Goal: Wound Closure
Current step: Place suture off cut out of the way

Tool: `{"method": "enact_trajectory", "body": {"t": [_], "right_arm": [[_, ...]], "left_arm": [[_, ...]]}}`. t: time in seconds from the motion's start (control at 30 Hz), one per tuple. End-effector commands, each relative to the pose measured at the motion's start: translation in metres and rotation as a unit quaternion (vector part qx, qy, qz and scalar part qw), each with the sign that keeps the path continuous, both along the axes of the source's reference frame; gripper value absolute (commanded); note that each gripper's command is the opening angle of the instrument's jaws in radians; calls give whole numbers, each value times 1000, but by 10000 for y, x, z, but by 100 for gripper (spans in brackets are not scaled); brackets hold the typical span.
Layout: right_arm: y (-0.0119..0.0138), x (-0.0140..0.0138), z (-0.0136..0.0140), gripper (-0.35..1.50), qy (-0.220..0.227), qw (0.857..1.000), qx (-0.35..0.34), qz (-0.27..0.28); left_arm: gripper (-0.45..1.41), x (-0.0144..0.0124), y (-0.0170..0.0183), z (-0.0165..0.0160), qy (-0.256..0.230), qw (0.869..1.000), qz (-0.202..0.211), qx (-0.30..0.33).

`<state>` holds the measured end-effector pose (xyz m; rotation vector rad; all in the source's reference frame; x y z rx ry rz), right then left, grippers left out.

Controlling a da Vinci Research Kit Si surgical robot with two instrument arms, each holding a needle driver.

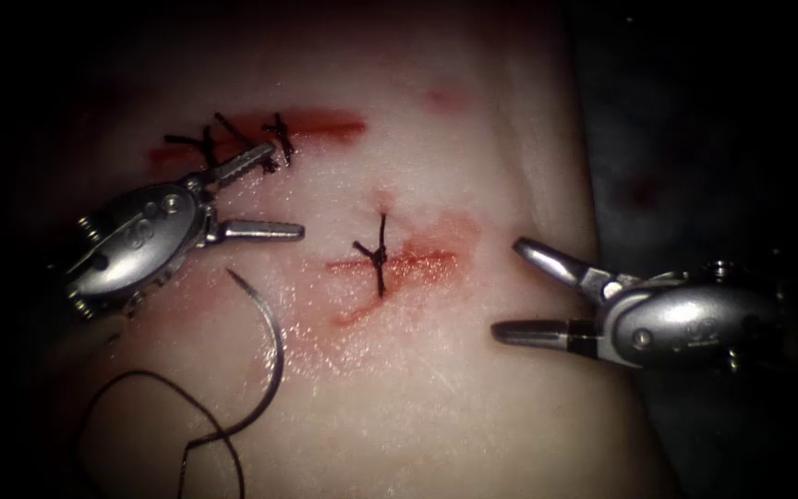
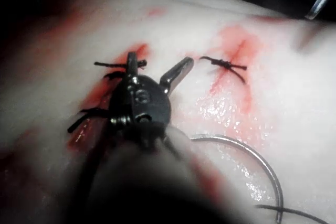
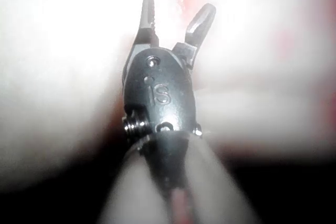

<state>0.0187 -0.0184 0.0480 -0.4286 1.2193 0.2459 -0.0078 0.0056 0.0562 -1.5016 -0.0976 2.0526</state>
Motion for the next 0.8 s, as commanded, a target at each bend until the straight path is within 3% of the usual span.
{"method": "enact_trajectory", "body": {"t": [0.03, 0.23, 0.43, 0.6, 0.8], "right_arm": [[-1, 7, 7, 142, 3, 1000, 1, 0], [-4, 7, 10, 142, 6, 1000, 7, 2], [-5, 8, 12, 142, 7, 1000, 8, 3], [-4, 8, 13, 142, 8, 1000, 11, 4], [-5, 16, 15, 142, 10, 1000, 12, 6]], "left_arm": [[42, -2, 9, 20, -4, 1000, -6, 11], [44, 3, 7, 65, -10, 996, -15, 88], [71, 26, -16, 100, -5, 990, -10, 140], [79, 53, -33, 98, 35, 986, -12, 162], [81, 78, -35, 65, 72, 983, -31, 168]]}}
